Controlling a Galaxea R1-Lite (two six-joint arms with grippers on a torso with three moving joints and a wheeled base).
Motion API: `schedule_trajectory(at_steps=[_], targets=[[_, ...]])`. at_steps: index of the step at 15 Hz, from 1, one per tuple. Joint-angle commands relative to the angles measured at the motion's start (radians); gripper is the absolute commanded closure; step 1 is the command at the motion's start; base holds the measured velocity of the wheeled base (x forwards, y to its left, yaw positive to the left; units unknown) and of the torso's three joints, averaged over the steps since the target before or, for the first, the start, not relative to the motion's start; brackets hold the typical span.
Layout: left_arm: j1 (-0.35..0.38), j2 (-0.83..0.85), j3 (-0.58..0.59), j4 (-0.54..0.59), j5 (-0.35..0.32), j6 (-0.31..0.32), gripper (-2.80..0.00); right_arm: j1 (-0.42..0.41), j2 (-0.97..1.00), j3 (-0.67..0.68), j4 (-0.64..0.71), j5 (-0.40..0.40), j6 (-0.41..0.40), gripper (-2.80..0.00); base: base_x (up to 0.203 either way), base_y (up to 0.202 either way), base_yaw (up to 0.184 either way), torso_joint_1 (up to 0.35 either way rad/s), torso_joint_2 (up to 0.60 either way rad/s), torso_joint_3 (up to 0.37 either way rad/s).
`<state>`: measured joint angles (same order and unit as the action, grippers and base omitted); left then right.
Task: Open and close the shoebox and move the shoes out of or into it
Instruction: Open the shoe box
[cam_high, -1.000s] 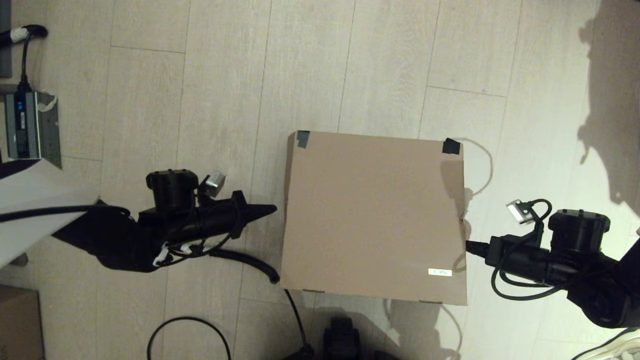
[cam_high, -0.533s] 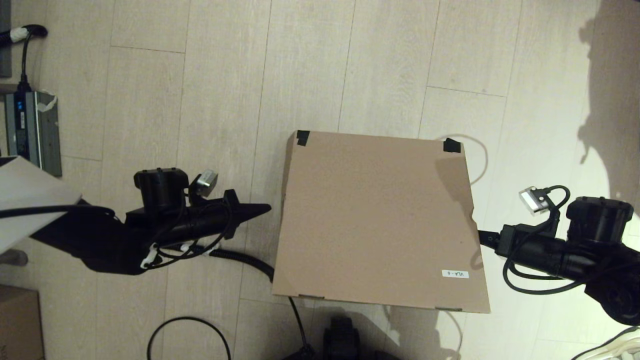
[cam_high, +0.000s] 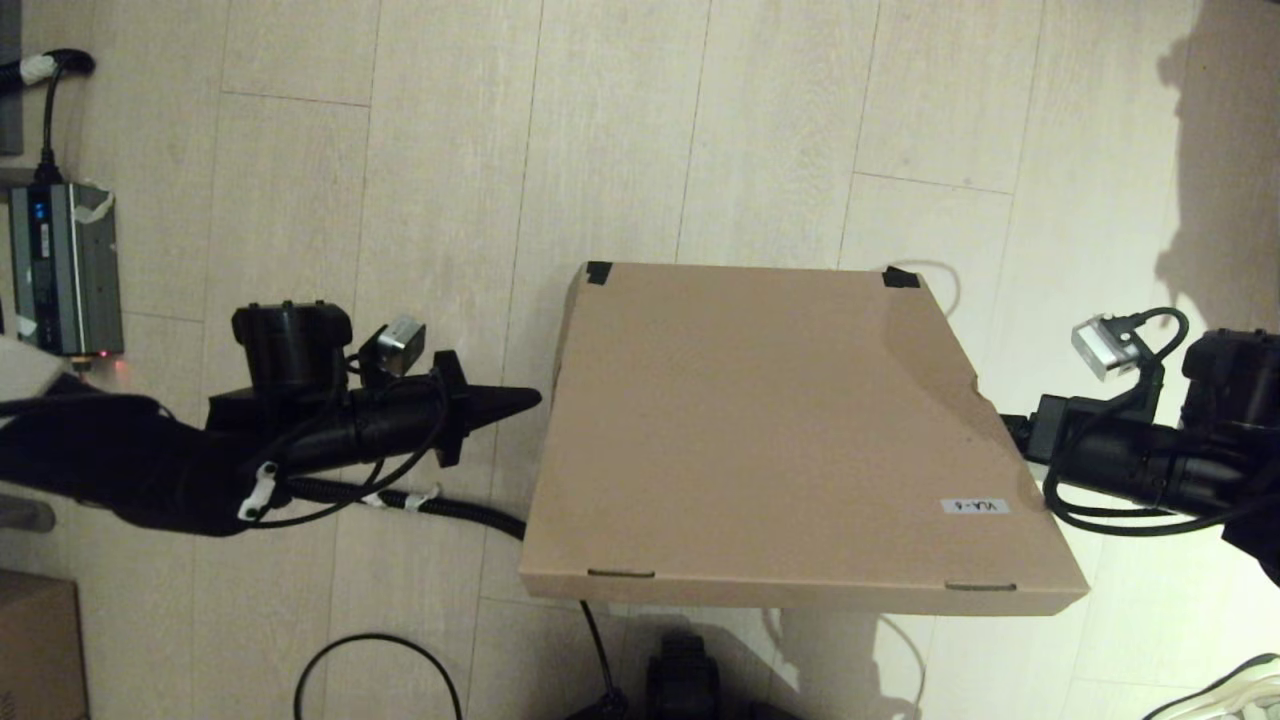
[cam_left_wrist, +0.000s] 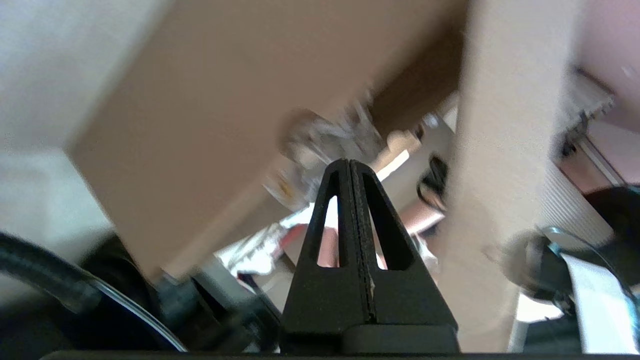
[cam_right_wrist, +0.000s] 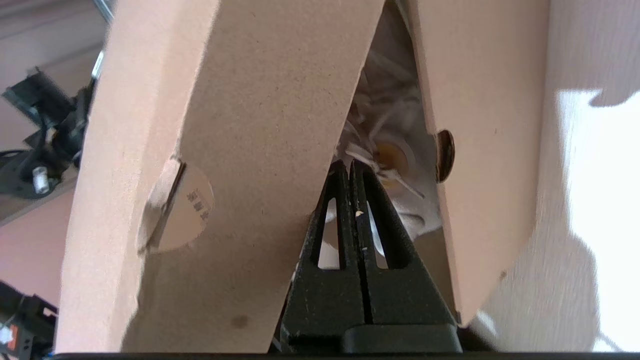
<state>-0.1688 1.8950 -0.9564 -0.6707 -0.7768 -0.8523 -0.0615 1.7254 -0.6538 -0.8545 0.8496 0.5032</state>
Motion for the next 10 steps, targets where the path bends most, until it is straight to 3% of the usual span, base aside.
schedule_trajectory(at_steps=[1, 5, 8, 10], targets=[[-0.014, -0.09, 0.005, 0.034, -0.005, -0.006, 0.0, 0.0, -0.038, -0.026, 0.006, 0.005, 0.004, 0.0, 0.0, 0.0, 0.0, 0.0, 0.0, 0.0], [-0.072, -0.299, 0.022, 0.207, -0.005, -0.034, 0.0, 0.0, -0.052, -0.093, 0.074, 0.005, 0.006, 0.0, 0.0, 0.0, 0.0, 0.0, 0.0, 0.0], [-0.113, -0.442, 0.035, 0.398, 0.0, -0.07, 0.0, 0.002, -0.053, -0.098, 0.075, 0.005, 0.006, 0.0, 0.0, 0.0, 0.0, 0.0, 0.0, 0.0], [-0.094, -0.489, 0.053, 0.458, 0.011, -0.071, 0.0, 0.002, -0.056, -0.099, 0.075, 0.006, 0.007, 0.0, 0.0, 0.0, 0.0, 0.0, 0.0, 0.0]])
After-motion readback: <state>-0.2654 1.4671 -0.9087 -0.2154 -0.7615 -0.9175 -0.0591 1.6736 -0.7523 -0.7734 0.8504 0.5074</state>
